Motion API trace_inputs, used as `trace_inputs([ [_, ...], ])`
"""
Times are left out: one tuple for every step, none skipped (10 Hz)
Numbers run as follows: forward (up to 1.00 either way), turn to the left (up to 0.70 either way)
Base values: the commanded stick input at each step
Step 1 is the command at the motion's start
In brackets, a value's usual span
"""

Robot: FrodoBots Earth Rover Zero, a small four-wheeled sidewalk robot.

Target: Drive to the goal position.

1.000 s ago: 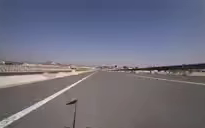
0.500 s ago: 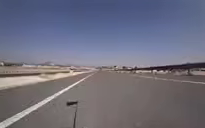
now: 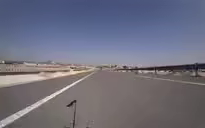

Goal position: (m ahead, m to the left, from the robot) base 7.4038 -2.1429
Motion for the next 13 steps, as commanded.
trace_inputs([
  [1.0, 0.0],
  [1.0, 0.0],
  [1.0, -0.28],
  [1.0, -0.36],
  [1.0, 0.0],
  [1.0, 0.0],
  [1.0, 0.0],
  [1.0, 0.0],
  [1.0, 0.0],
  [1.0, 0.0],
  [1.0, 0.0],
  [1.0, 0.0],
  [1.0, 0.0],
])
